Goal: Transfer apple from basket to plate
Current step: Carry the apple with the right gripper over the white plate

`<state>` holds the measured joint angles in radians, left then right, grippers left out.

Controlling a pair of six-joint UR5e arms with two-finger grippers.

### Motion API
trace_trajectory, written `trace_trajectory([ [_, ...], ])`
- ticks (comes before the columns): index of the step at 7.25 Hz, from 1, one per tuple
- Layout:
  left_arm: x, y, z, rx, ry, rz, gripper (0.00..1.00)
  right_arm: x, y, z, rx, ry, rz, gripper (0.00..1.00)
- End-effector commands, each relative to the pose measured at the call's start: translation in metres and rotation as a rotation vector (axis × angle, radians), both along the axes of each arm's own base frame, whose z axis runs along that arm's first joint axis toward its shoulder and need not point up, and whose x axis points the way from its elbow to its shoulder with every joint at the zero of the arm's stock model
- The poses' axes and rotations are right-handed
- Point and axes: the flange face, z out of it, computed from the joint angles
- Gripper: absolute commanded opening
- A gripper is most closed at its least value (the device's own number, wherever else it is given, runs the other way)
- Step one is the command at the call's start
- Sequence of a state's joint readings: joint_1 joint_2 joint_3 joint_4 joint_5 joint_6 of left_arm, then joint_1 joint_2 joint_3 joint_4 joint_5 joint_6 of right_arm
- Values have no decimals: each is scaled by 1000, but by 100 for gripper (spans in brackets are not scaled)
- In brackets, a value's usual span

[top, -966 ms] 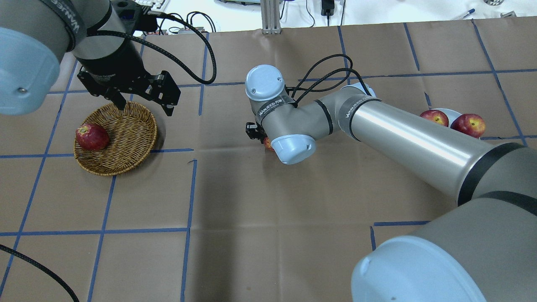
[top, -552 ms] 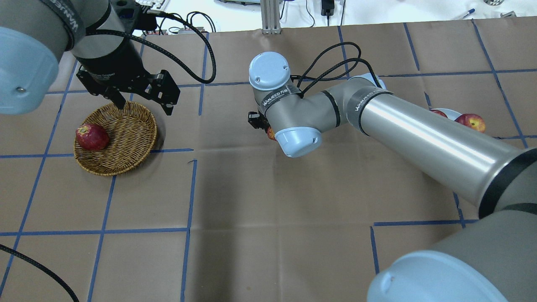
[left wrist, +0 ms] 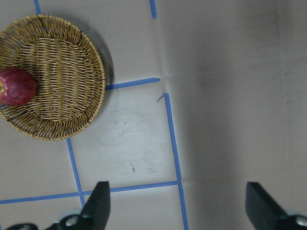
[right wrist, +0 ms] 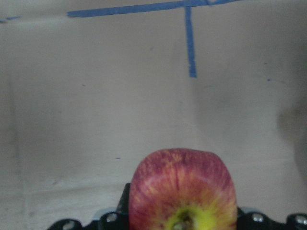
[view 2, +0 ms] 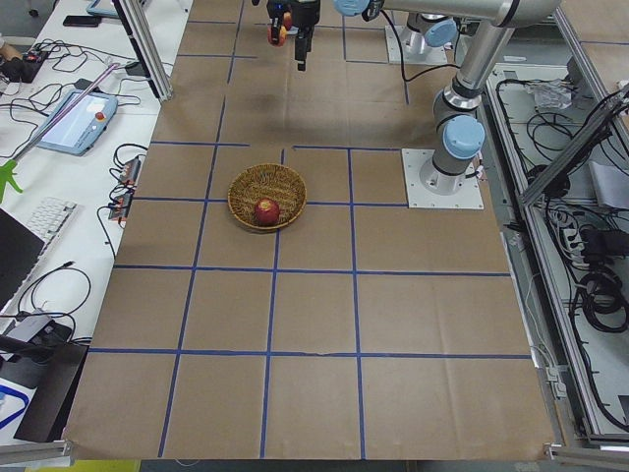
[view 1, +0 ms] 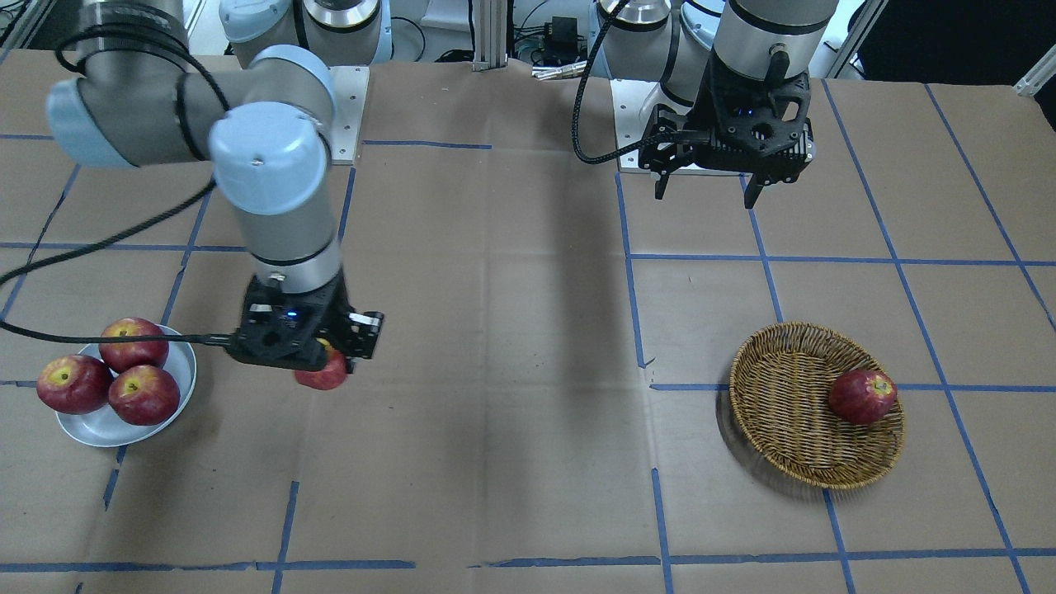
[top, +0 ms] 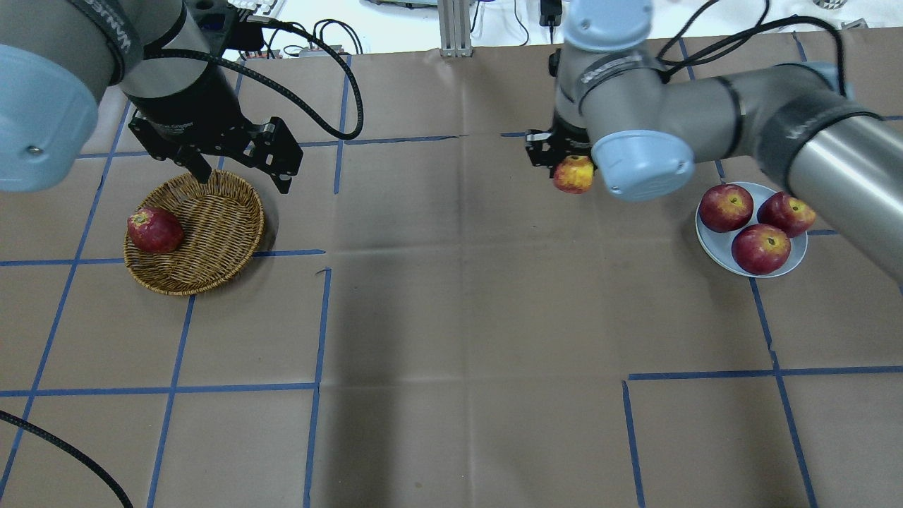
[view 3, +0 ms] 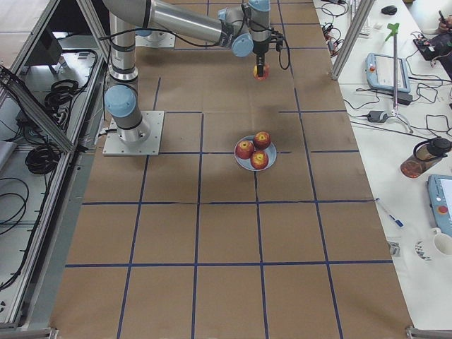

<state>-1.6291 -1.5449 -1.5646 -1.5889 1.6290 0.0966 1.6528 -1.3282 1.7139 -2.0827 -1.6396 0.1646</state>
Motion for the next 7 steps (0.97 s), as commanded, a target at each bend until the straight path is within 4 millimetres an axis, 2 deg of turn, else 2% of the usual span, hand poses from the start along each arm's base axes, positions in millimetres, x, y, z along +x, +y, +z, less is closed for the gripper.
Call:
trace_trajectory([
  [1, 0, 0, 0, -1, 1, 0, 99, -130, 27, 8, 24, 23, 49, 49],
  [3, 0, -1, -1, 0, 3, 0, 99, -218, 31, 2, 27, -22, 57, 49],
  [4, 0, -1, -1, 0, 4, 0, 99, -252, 32, -2, 27, -34, 84, 49],
  [5, -1, -1, -1, 0, 6, 0, 99, -274, 31, -16, 42, -49, 88, 49],
  [7, -1, -1, -1, 1, 7, 0, 99, -284, 12, -57, 41, -65, 114, 49],
])
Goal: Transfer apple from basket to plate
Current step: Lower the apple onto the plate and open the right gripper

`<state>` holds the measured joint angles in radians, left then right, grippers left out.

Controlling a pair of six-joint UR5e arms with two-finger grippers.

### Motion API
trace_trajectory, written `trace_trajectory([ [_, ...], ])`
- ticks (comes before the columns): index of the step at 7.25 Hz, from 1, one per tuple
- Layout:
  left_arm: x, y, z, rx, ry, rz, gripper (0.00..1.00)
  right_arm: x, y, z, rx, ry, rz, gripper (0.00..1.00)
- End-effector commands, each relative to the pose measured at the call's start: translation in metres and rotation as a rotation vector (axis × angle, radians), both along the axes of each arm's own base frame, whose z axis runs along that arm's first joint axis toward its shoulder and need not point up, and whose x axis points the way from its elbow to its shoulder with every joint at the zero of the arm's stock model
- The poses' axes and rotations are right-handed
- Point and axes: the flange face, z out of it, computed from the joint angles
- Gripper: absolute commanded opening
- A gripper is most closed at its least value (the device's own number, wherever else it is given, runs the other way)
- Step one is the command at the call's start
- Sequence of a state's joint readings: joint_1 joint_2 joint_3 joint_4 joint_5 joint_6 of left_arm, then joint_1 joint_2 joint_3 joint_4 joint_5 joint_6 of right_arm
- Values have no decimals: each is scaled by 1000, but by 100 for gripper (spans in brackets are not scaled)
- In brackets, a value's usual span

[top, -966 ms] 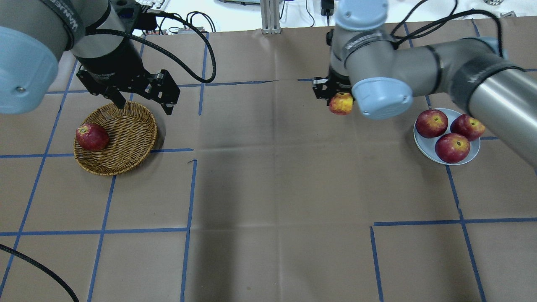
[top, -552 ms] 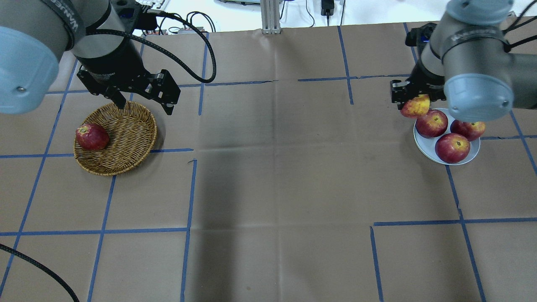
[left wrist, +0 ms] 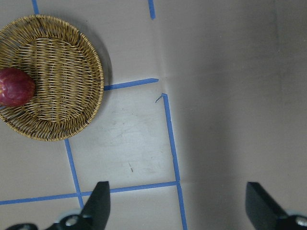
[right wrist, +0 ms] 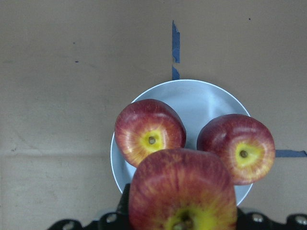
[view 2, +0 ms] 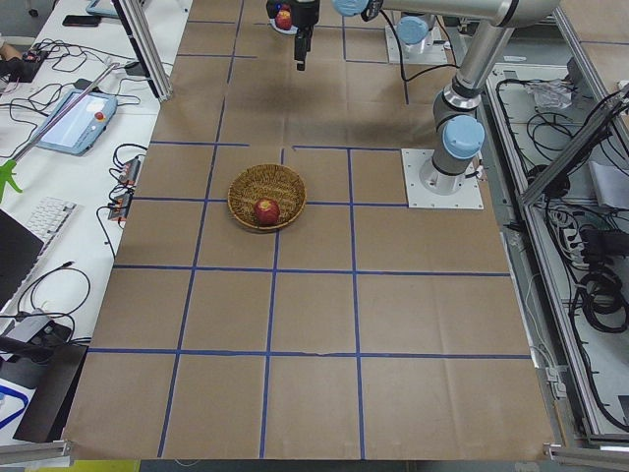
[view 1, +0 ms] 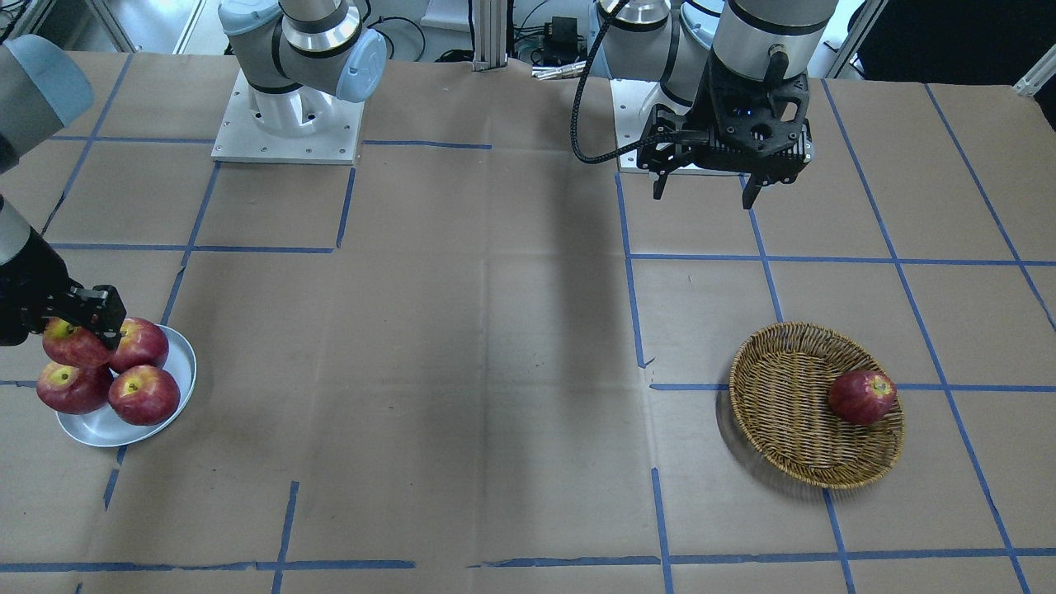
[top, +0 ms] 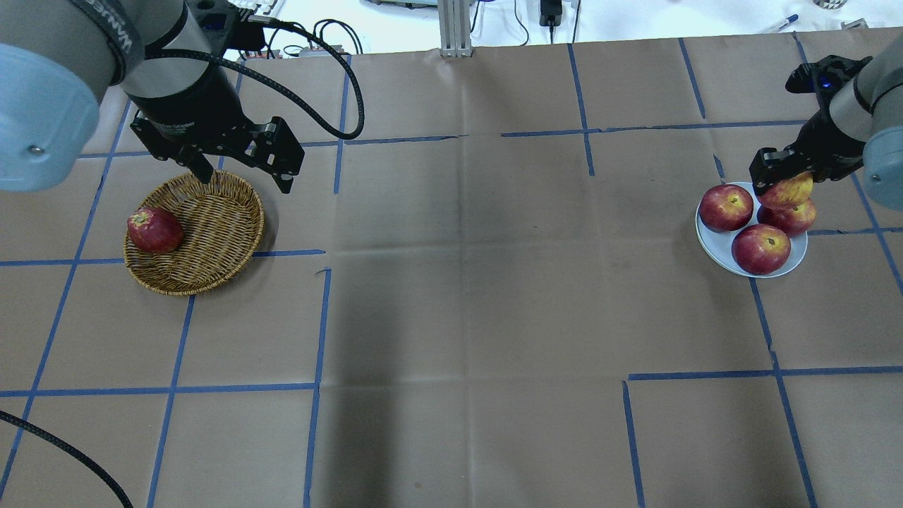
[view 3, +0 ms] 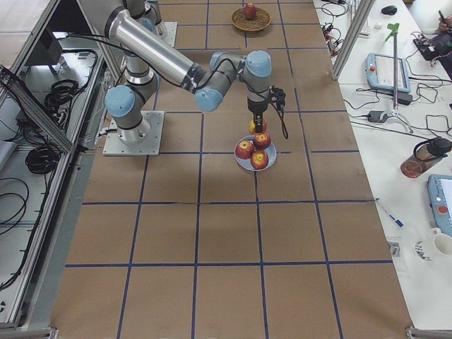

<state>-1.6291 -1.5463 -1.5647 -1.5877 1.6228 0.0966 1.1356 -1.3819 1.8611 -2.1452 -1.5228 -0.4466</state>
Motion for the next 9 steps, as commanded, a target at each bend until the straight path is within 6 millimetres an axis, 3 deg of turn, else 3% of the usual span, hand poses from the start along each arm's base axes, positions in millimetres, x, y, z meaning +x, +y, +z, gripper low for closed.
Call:
trace_trajectory([
  [1, 0, 0, 0, 0, 1, 0, 99, -16, -8, -33, 26, -18, 29, 49],
  [2, 0, 0, 0, 0, 3, 0, 99, -25, -3, -39, 38, -24, 17, 49],
  [5, 0, 0, -1, 2, 4, 0, 99, -26, 2, -45, 51, -27, 16, 50],
  [6, 0, 0, -2, 3, 4, -3, 99, -29, 1, -48, 56, -28, 13, 61],
  [7, 0, 0, -2, 5, 4, -3, 99, -30, -1, -45, 49, -26, 15, 99],
  [9, 0, 0, -2, 3, 4, -3, 99, -32, -3, -36, 36, -11, 11, 100],
])
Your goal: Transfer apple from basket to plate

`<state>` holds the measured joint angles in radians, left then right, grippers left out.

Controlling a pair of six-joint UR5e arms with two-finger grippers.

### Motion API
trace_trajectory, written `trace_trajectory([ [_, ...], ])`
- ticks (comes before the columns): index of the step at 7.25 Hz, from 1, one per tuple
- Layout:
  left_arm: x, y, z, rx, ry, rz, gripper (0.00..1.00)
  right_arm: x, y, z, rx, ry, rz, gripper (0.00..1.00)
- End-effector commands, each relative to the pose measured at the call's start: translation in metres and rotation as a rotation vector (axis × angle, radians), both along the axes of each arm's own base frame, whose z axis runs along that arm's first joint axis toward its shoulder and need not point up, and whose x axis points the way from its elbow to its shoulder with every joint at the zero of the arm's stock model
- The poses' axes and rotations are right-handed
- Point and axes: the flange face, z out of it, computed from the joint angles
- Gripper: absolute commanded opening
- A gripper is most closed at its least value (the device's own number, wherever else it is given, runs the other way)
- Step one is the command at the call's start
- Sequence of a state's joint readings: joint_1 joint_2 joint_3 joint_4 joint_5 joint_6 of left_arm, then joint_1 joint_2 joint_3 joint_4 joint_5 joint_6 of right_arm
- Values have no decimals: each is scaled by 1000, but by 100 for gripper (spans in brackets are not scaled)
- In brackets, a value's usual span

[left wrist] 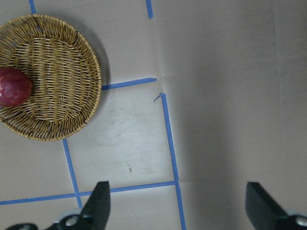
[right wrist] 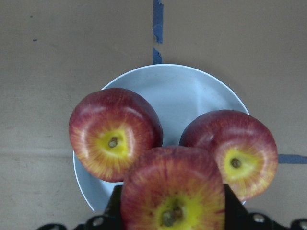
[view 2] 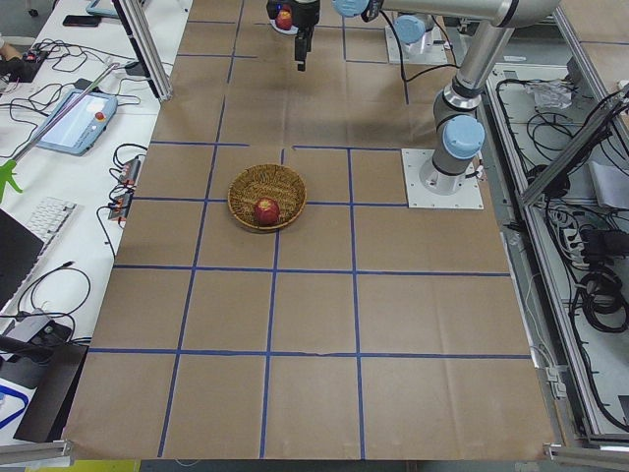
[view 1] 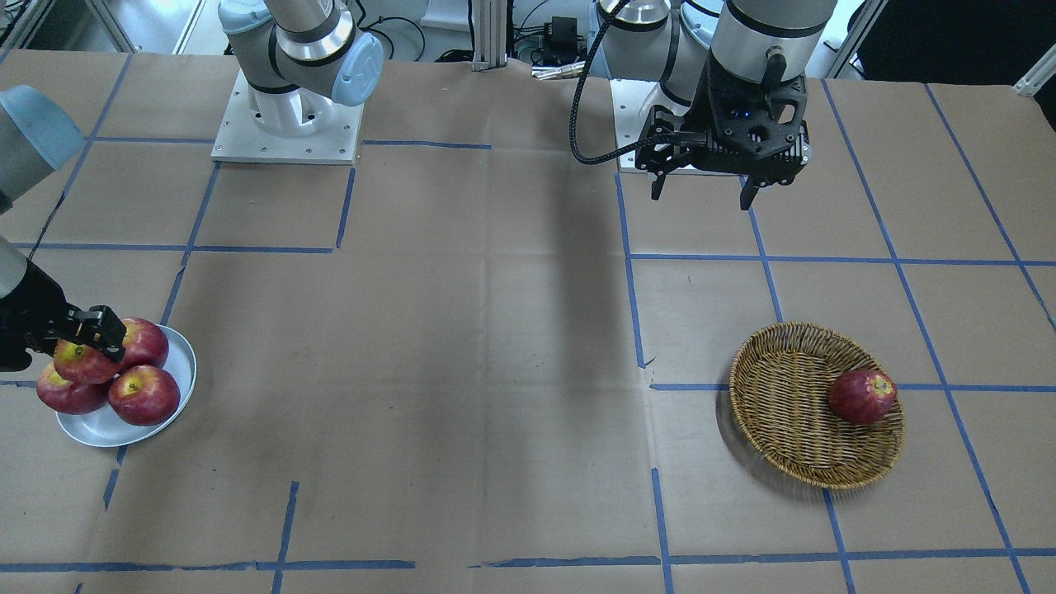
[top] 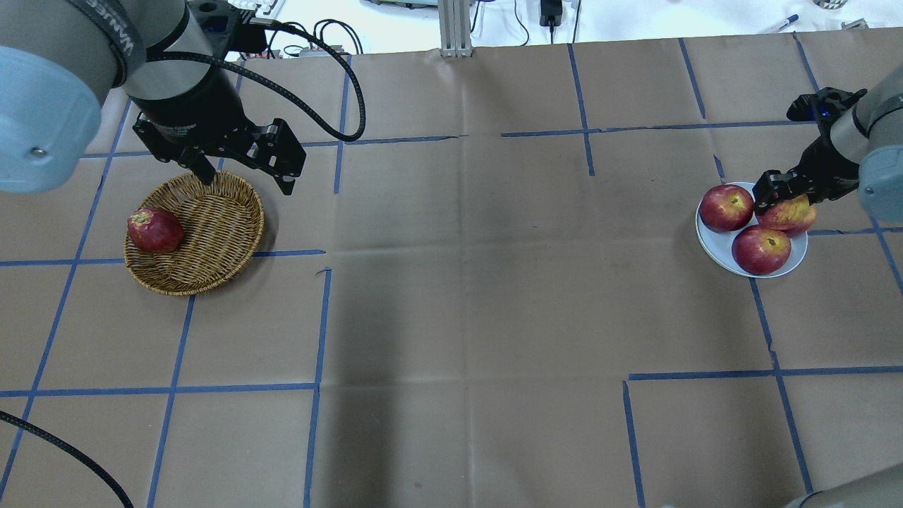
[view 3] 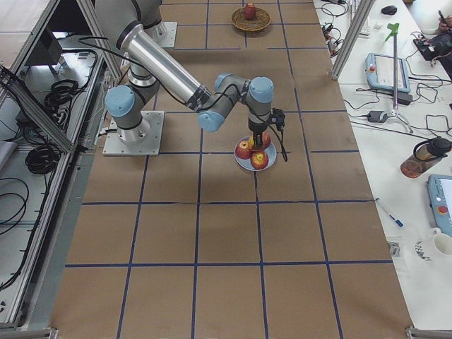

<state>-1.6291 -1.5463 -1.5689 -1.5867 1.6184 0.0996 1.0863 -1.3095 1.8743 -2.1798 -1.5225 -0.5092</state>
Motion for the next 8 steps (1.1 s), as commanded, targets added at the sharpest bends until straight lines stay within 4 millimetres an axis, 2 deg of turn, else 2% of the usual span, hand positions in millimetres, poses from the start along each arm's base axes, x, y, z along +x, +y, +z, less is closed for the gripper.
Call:
trace_trajectory([
  [1, 0, 0, 0, 0, 0, 0, 99, -1, -8, 27, -46, 16, -7, 100],
  [2, 0, 0, 0, 0, 0, -2, 99, 3, -17, 48, -64, 24, 5, 100],
  [3, 0, 0, 0, 0, 0, 0, 99, 20, -20, 72, -45, 14, 19, 100],
  [4, 0, 0, 0, 0, 0, 0, 99, 45, -14, 109, -30, 6, 28, 100],
  [5, 0, 0, 0, 0, 0, 0, 99, 80, 5, 142, 8, -9, 28, 100],
  [6, 0, 0, 0, 0, 2, 0, 99, 107, 27, 162, 35, -18, -57, 100],
  [8, 0, 0, 0, 0, 2, -2, 99, 179, 56, 188, 67, -22, -110, 100],
])
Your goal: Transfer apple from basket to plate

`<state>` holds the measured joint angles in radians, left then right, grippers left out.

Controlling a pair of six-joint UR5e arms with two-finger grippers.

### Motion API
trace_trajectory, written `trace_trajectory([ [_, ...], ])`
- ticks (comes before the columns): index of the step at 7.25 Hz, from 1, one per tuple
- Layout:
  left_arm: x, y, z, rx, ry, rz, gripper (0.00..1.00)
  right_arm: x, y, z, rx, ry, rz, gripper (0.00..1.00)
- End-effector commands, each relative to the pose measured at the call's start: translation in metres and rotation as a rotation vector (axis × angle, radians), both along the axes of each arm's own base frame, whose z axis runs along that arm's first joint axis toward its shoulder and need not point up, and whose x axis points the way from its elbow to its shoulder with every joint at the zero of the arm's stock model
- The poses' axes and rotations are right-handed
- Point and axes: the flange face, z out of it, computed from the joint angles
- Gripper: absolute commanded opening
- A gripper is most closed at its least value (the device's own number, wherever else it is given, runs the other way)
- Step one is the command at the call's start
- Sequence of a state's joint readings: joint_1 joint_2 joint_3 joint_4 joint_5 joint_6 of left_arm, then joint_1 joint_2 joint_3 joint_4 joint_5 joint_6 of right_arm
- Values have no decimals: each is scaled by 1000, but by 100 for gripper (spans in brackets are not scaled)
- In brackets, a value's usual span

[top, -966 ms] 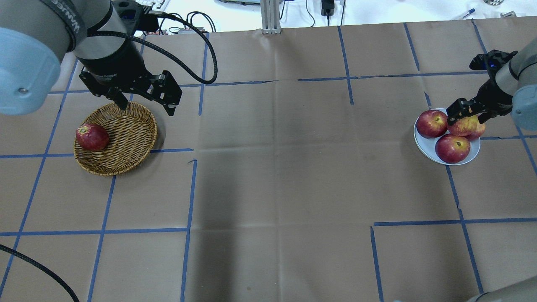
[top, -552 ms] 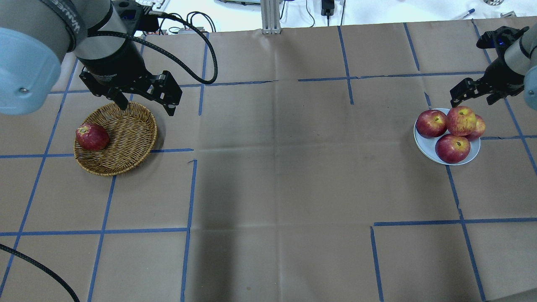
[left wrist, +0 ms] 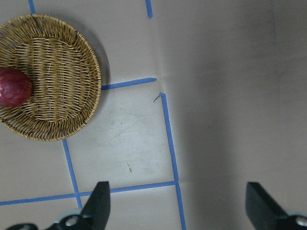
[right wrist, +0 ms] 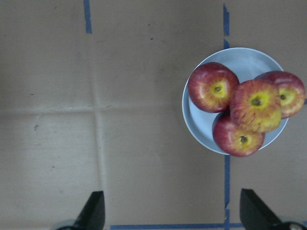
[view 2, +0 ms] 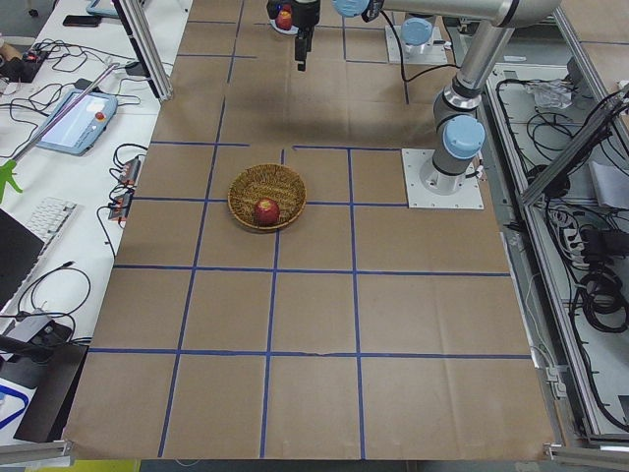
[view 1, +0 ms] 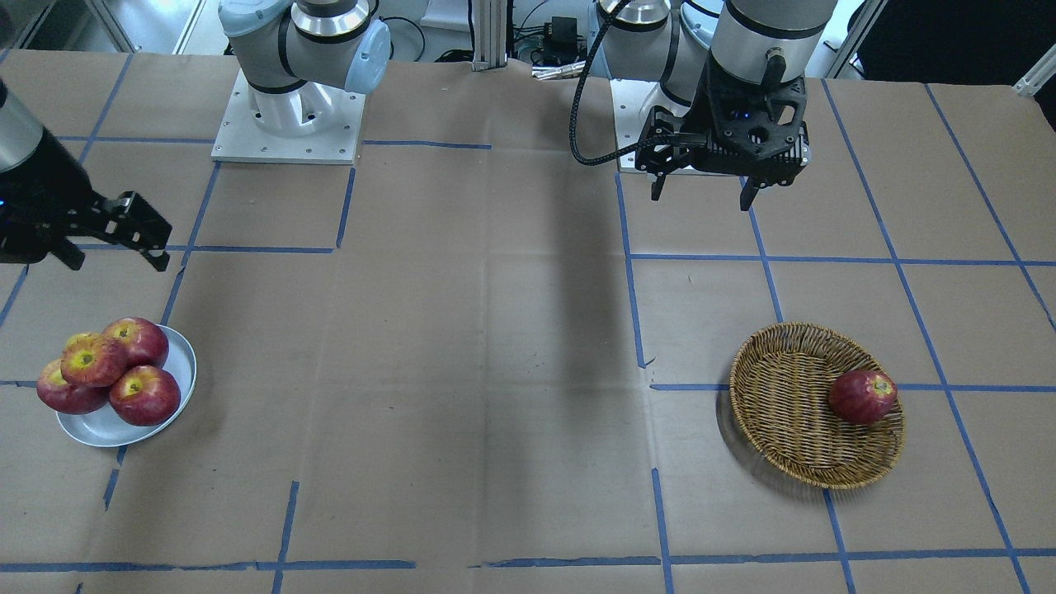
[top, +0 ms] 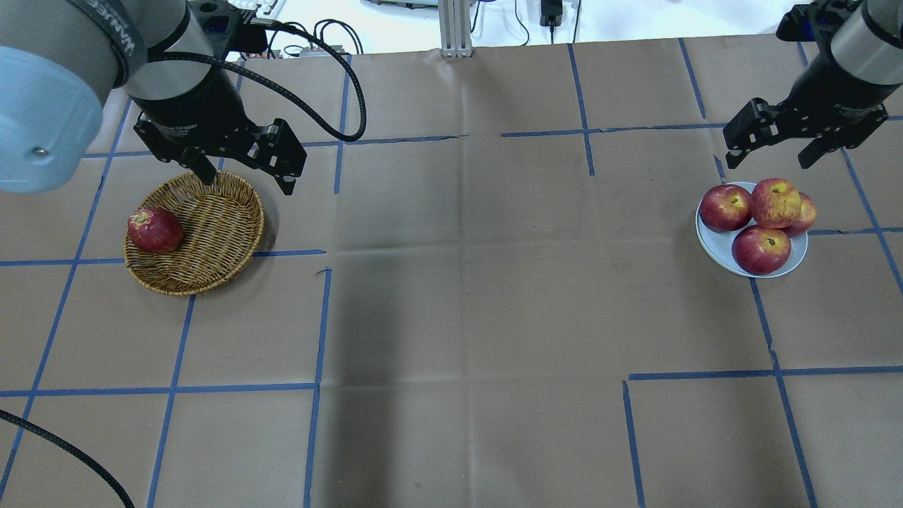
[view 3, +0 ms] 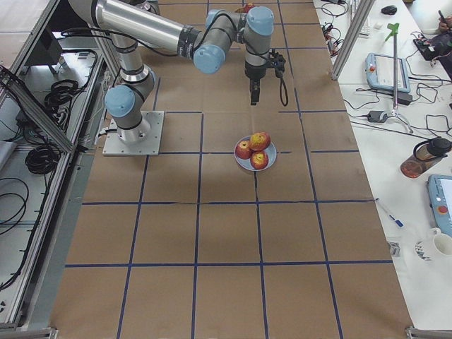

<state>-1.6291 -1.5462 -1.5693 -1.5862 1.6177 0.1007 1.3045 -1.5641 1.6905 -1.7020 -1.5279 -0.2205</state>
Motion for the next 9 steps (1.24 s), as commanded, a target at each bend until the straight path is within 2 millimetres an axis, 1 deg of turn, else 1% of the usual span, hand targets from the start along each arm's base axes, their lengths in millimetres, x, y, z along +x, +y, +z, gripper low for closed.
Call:
trace_trajectory([
  [1, 0, 0, 0, 0, 1, 1, 99, 78, 29, 28, -4, 4, -22, 100],
  [2, 0, 0, 0, 0, 1, 0, 99, 104, 38, 33, -14, 10, 16, 100],
  [3, 0, 0, 0, 0, 1, 1, 99, 112, 42, 34, -13, 28, -16, 100],
  [7, 0, 0, 0, 0, 1, 1, 99, 122, 45, 36, -16, 33, -8, 100],
  [9, 0, 0, -1, 2, 1, 1, 99, 122, 45, 37, -18, 33, -8, 100],
])
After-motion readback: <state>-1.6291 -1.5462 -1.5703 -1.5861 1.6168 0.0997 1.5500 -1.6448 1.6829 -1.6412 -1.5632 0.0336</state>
